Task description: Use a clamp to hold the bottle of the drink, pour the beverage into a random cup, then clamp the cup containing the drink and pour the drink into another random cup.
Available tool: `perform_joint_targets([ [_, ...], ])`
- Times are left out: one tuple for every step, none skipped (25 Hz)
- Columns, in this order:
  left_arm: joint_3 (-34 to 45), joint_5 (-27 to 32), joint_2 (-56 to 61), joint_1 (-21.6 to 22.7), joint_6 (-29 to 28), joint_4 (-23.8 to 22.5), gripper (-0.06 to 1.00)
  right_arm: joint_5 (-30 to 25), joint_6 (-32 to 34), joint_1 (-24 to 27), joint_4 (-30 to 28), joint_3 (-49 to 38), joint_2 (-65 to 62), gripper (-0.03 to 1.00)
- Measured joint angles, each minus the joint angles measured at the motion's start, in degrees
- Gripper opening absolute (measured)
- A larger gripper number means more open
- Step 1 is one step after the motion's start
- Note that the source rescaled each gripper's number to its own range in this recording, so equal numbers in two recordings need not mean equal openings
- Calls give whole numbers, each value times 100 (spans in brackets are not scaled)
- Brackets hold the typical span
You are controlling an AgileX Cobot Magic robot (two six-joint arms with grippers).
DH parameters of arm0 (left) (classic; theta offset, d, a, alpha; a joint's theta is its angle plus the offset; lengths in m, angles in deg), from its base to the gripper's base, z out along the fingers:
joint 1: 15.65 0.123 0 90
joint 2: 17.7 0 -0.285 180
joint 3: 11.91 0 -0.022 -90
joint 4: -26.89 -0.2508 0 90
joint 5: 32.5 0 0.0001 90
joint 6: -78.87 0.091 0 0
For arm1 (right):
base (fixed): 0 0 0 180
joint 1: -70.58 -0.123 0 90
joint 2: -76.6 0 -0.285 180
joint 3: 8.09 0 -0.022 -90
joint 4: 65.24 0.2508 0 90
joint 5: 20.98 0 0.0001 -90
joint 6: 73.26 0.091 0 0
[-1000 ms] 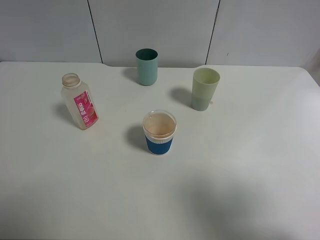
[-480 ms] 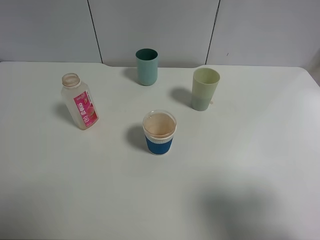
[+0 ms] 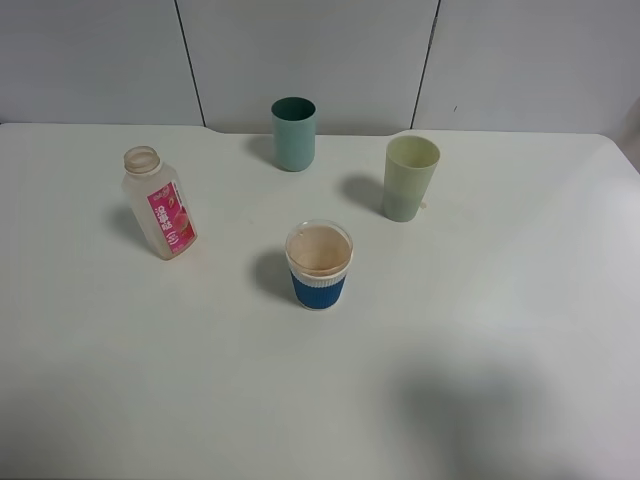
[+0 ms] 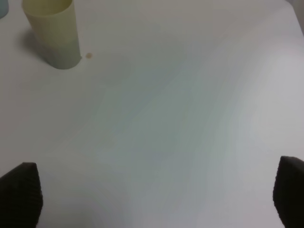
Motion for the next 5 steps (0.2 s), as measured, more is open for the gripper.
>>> perform_joint_targets([
  [0,0,0,0,0,0,100,0,0,0,0,0,0,91],
  [0,0,0,0,0,0,100,0,0,0,0,0,0,91],
  [0,0,0,0,0,0,100,0,0,0,0,0,0,91],
  [0,0,0,0,0,0,100,0,0,0,0,0,0,91],
  [0,0,0,0,0,0,100,0,0,0,0,0,0,91],
])
